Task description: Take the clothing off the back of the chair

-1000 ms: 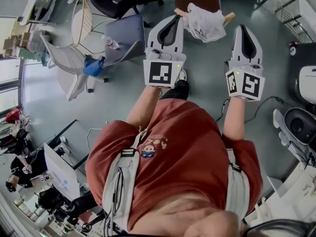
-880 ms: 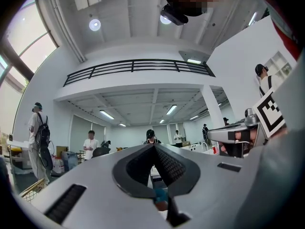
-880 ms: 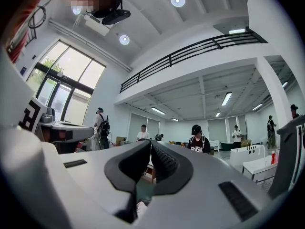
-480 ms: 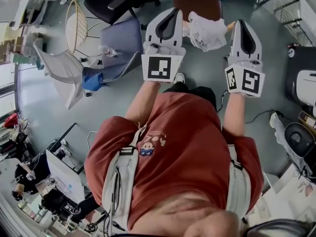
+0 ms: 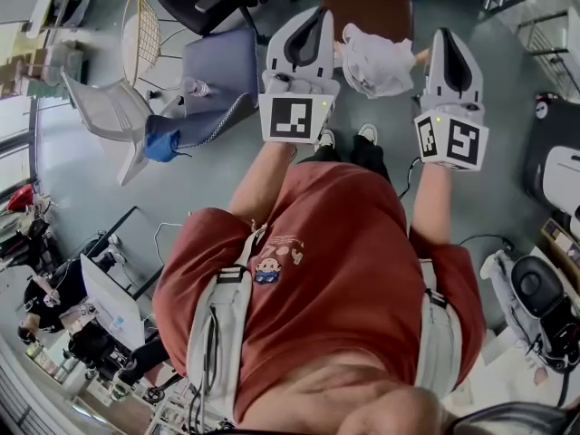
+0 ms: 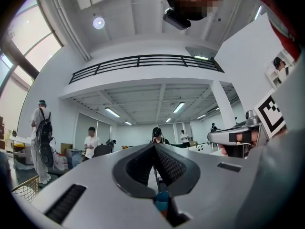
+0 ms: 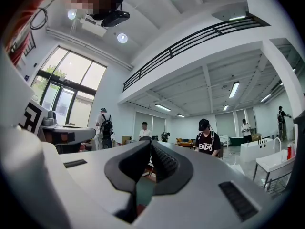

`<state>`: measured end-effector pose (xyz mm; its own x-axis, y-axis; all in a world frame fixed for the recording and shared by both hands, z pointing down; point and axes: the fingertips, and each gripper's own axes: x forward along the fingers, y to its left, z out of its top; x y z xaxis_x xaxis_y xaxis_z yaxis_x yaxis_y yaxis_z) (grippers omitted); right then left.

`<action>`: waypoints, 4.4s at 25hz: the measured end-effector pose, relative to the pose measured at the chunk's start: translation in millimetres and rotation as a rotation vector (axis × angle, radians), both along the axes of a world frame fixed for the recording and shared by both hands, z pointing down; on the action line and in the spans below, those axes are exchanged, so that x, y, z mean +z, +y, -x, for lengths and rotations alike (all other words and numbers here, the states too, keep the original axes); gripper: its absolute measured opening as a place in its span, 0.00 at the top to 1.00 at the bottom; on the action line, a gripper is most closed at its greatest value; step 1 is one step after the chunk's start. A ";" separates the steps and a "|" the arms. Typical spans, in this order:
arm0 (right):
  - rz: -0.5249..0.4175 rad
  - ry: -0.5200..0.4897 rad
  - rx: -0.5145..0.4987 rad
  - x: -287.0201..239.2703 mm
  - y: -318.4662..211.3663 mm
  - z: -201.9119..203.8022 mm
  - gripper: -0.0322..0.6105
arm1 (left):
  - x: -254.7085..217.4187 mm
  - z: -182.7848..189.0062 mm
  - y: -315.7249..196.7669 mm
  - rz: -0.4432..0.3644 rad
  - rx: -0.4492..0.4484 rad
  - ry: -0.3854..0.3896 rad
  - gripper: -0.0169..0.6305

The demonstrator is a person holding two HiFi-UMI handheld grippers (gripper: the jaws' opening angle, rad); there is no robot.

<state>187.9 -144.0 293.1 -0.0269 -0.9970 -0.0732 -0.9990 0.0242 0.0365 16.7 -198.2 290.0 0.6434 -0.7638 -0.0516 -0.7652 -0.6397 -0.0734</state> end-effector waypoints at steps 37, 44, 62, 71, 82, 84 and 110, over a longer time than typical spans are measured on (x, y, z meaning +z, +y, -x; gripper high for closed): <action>0.657 0.146 -0.480 288.2 -47.7 35.3 0.56 | 146.8 -6.2 -7.8 0.204 -0.176 -0.112 0.95; 0.848 0.335 -0.648 358.4 -38.7 49.6 0.44 | 165.2 2.7 -9.3 0.249 -0.221 -0.120 0.95; 1.118 0.875 -0.934 471.4 -33.6 56.4 0.39 | 195.3 12.9 -12.7 0.327 -0.259 -0.121 0.95; 1.106 0.924 -0.942 484.5 -33.0 56.3 0.40 | 198.2 8.9 -15.8 0.343 -0.247 -0.118 0.95; 1.096 0.960 -0.929 474.0 -31.9 52.4 0.55 | 196.7 5.2 -13.5 0.335 -0.229 -0.111 0.95; 1.110 0.948 -0.935 470.6 -30.6 51.0 0.58 | 197.4 4.3 -12.7 0.340 -0.228 -0.111 0.95; 1.087 0.925 -0.862 441.7 -25.8 38.6 0.74 | 191.9 -4.5 -9.7 0.326 -0.203 -0.088 0.95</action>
